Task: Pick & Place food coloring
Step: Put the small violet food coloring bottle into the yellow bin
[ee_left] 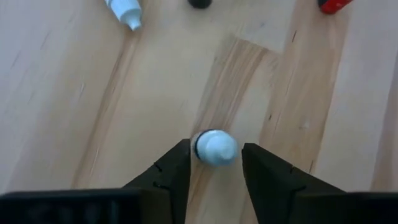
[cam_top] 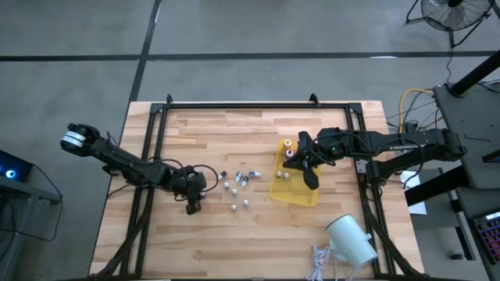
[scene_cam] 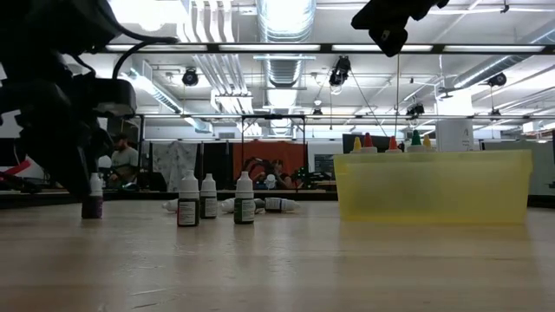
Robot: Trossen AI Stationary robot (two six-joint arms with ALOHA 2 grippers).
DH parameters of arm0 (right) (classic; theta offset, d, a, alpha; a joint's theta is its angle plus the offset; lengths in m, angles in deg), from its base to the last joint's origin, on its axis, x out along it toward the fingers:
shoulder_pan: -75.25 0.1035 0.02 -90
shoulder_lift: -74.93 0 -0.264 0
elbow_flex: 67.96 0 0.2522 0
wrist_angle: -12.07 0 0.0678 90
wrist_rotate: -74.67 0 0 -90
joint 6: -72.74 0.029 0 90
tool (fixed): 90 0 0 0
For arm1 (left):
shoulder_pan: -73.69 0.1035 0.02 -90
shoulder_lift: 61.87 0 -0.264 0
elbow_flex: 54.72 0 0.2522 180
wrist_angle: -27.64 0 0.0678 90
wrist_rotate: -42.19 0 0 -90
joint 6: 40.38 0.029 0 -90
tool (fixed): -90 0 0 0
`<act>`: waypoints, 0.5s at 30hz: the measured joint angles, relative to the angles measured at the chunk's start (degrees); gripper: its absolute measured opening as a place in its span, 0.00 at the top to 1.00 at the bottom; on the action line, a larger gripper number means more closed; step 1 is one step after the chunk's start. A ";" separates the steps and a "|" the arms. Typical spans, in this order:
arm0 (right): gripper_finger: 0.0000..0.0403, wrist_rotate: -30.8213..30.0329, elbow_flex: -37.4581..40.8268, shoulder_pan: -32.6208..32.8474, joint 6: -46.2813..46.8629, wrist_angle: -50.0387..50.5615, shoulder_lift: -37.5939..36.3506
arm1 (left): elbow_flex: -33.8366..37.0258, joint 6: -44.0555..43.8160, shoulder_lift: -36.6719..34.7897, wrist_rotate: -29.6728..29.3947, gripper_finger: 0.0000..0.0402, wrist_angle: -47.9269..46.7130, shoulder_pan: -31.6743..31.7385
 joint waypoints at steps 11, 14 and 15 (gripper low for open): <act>0.98 0.00 0.00 0.00 -0.02 0.02 0.00 | -0.24 0.02 -0.32 0.43 0.73 -0.19 0.36; 0.98 0.00 0.00 0.00 -0.02 0.02 0.00 | -1.50 0.93 -0.34 0.46 0.73 -0.05 0.40; 0.98 0.00 0.00 0.00 -0.02 0.01 0.00 | -1.98 1.71 -0.36 0.46 0.73 -0.07 0.43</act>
